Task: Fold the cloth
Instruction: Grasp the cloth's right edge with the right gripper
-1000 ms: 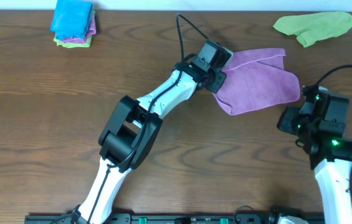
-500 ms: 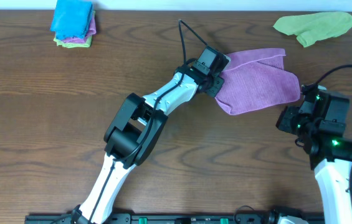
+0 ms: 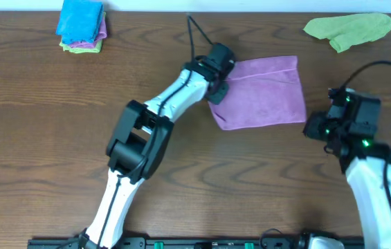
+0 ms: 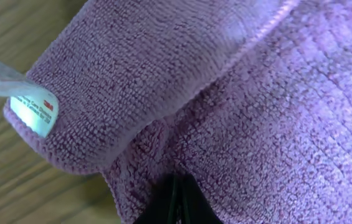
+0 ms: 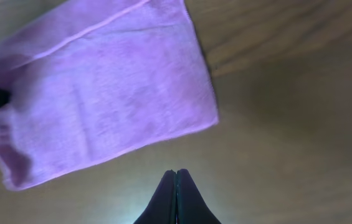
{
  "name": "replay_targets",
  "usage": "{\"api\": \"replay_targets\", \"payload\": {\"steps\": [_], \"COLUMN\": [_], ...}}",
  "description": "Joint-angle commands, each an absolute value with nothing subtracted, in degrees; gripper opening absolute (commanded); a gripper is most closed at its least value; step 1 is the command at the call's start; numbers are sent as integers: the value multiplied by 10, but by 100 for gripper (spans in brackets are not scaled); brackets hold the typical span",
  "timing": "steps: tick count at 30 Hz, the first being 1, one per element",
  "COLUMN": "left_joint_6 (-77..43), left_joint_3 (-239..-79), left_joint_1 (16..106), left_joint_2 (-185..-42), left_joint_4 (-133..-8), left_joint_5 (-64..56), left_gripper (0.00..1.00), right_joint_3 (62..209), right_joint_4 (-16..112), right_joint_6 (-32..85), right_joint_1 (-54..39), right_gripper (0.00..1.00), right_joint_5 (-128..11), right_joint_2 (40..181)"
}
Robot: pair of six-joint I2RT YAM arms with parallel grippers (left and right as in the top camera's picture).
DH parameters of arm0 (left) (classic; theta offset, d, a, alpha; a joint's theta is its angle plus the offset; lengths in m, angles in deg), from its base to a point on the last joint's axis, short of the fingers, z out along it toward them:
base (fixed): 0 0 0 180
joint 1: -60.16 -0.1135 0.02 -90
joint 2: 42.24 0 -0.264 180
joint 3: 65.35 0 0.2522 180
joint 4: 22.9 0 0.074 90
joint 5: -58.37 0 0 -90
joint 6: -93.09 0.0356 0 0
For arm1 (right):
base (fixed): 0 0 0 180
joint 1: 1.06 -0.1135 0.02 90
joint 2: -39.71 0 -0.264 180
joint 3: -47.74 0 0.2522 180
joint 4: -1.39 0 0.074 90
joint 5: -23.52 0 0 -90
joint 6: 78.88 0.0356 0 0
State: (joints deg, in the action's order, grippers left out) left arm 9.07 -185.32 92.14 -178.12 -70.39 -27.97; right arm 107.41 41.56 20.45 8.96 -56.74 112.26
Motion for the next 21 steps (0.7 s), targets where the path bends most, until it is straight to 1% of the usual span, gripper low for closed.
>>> {"api": "replay_targets", "payload": {"steps": [1, 4, 8, 13, 21], "left_joint_6": [109, 109, 117, 117, 117], "left_joint_3": [-1829, -1829, -1829, -1829, -1829], "left_joint_1": [896, 886, 875, 867, 863], "left_joint_2": [-1809, -1808, -1808, -1807, -1793], "left_joint_4": [-734, -744, -768, -785, -788], "left_joint_5": [-321, -312, -301, -301, -271], "left_gripper": [6, 6, 6, 6, 6], "right_joint_3": [1084, 1084, 1091, 1144, 1196], "right_joint_4": [371, 316, 258, 257, 272], "right_joint_6": [200, 210, 214, 214, 209], "right_joint_1": [94, 88, 49, 12, -2], "right_gripper": [1, 2, 2, 2, 1], "right_joint_5": [-521, -484, -484, -507, -526], "right_joint_2": [1185, 1243, 1316, 1390, 1469]}}
